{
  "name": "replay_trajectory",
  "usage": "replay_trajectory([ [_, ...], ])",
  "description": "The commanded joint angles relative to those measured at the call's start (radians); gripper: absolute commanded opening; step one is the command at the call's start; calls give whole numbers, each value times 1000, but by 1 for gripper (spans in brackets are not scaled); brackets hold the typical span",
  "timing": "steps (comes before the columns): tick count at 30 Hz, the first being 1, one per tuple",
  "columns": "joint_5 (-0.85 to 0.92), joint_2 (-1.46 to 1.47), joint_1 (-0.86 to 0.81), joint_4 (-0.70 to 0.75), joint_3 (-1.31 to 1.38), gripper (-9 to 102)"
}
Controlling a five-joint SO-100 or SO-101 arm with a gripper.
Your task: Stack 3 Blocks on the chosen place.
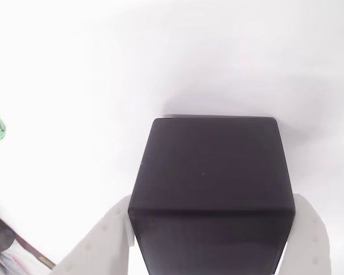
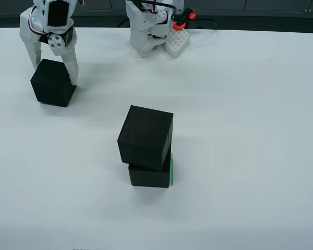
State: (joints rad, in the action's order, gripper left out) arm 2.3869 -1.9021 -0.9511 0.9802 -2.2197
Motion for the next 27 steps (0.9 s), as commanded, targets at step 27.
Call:
replay_trajectory([
  [27,-1379,-61,525,591,695,20],
])
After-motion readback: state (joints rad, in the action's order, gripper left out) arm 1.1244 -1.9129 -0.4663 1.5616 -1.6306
